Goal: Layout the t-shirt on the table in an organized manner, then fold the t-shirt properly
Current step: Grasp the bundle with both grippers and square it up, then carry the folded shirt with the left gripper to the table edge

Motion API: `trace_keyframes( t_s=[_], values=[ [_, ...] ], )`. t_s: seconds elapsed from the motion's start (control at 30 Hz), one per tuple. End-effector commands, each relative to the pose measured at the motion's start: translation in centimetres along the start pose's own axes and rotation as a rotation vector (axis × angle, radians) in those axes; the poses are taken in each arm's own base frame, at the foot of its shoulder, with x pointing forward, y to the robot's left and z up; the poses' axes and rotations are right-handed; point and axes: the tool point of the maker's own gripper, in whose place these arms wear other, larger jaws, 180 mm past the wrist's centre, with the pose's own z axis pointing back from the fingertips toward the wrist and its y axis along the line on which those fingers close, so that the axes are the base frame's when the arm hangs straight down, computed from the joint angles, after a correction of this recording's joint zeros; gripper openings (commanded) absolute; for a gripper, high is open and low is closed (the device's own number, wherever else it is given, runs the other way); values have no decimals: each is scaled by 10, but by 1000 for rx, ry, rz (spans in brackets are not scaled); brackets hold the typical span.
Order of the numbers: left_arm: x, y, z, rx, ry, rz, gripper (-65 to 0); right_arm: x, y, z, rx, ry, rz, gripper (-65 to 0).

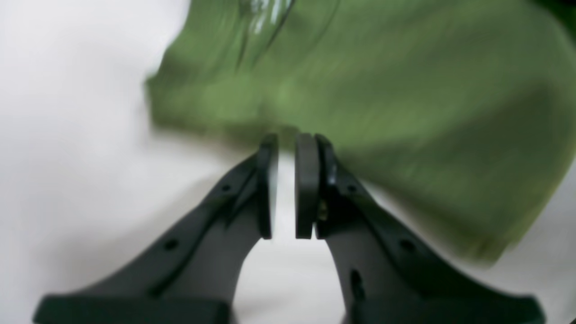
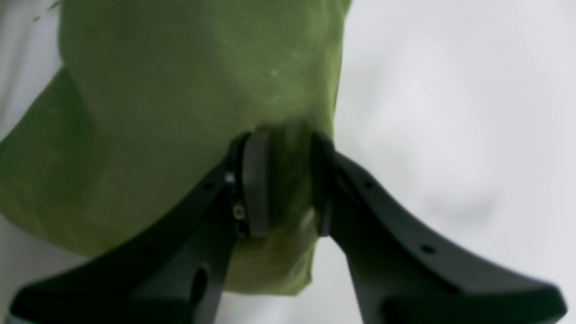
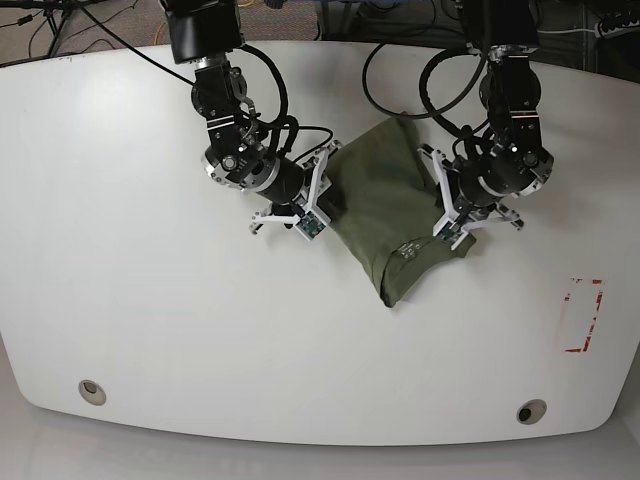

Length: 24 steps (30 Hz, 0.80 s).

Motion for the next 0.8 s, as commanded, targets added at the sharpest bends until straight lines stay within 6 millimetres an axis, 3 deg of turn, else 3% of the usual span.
trace_keyframes(
  t_s=[0.0,0.13,0.33,0.43,0.67,0.77],
  values=[
    [-3,13,13,54,-11,9,-600,6,19,-3,41,-50,-10,-512],
    [-23,23,19,83,19,49,-600,-3,33,-7,35,-31,-49,-512],
    [-39,52,31,154,46,72,-600,5,67,-18,48,-43,-106,-512],
    [-38,54,32,159,44,70,-600,11,76,-21,66,-55,-111,-512],
    [-15,65,42,201,-15,54,-600,32,105,-24,126,-79,-79,-512],
    [-5,69,44,213,-38,53,-600,41,102,-19,117,-95,-70,-512]
  ],
)
